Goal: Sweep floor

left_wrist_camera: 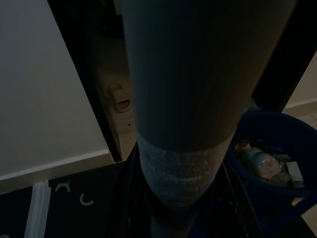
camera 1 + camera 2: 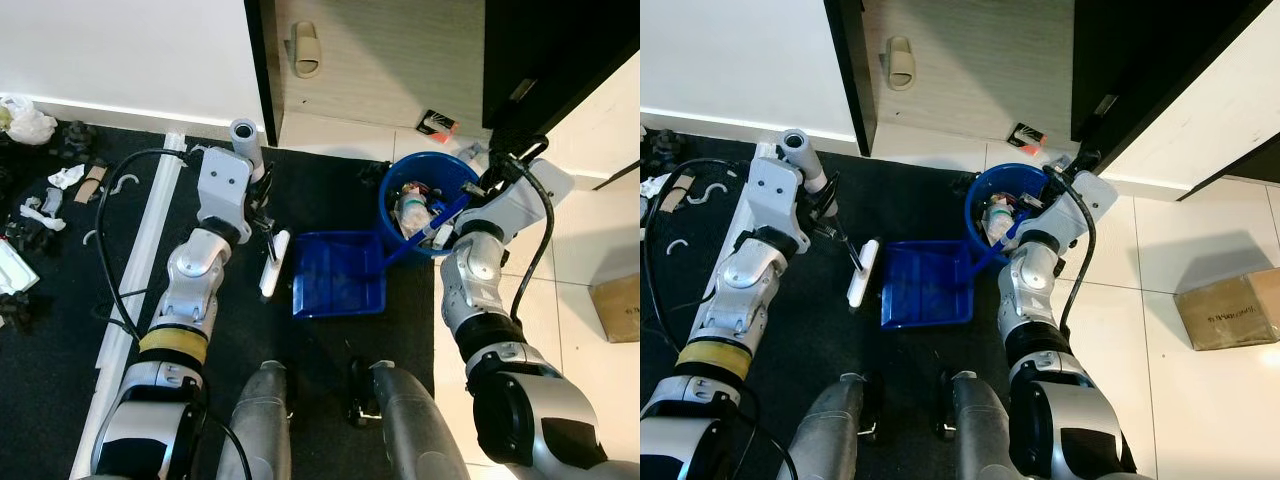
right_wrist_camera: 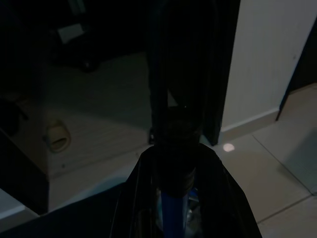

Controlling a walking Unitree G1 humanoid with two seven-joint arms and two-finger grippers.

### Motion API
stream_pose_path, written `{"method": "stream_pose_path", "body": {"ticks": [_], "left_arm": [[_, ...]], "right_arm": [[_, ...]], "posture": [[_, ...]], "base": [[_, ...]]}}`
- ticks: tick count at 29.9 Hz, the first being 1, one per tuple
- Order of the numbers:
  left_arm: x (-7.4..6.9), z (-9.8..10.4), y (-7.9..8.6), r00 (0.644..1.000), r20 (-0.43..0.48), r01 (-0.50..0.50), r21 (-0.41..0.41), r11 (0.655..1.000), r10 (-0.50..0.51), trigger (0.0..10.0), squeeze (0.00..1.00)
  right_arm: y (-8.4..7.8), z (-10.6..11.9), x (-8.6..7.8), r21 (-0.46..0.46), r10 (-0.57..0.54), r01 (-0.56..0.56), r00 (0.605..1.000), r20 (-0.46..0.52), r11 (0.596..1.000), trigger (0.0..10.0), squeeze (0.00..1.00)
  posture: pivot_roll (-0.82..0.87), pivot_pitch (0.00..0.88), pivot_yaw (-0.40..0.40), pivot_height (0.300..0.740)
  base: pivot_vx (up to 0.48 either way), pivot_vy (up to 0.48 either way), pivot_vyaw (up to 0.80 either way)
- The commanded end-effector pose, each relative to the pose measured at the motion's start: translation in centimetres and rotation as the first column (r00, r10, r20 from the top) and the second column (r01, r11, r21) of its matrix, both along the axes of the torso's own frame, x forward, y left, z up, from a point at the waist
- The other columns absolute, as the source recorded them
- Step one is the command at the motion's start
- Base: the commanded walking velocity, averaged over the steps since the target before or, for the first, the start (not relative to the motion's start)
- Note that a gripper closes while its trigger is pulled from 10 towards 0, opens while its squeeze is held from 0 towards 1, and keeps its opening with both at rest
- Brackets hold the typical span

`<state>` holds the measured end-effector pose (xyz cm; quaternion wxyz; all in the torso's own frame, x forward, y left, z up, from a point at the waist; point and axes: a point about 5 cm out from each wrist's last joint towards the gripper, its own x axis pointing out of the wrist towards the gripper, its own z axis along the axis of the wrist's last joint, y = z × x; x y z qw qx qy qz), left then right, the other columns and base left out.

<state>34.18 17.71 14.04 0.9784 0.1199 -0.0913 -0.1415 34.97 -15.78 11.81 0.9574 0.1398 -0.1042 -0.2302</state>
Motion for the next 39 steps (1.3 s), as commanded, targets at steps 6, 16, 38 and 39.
{"method": "stream_pose_path", "body": {"ticks": [6,16,38,39], "left_arm": [[-0.3,-0.3,0.3,1.000,0.008,0.010,0.021,1.000,-0.010,10.0,0.00],[-0.1,-0.3,0.2,1.000,0.009,0.017,0.024,1.000,-0.017,10.0,0.00],[0.1,0.0,0.5,1.000,0.017,0.024,0.026,0.999,-0.025,10.0,0.00],[0.1,0.0,0.5,1.000,0.017,0.024,0.026,0.999,-0.025,10.0,0.00]], "right_arm": [[-0.6,-0.5,-1.0,-0.166,-0.117,0.113,0.993,-0.016,0.980,10.0,0.00],[-1.7,-1.4,-1.4,-0.224,-0.214,0.195,0.975,-0.064,0.955,10.0,0.00],[-3.4,-2.0,-1.9,0.109,-0.165,0.168,0.986,-0.034,0.980,10.0,0.00],[-3.4,-2.0,-1.9,0.109,-0.165,0.168,0.986,-0.034,0.980,10.0,0.00]], "posture": [[0.02,0.307,-0.062,0.740],[0.02,0.323,-0.059,0.740],[0.02,0.313,-0.051,0.740],[0.02,0.313,-0.051,0.740]], "base": [[0.000,0.000,0.00],[0.000,0.000,0.00],[0.000,0.000,0.00],[0.000,0.000,0.00]]}}
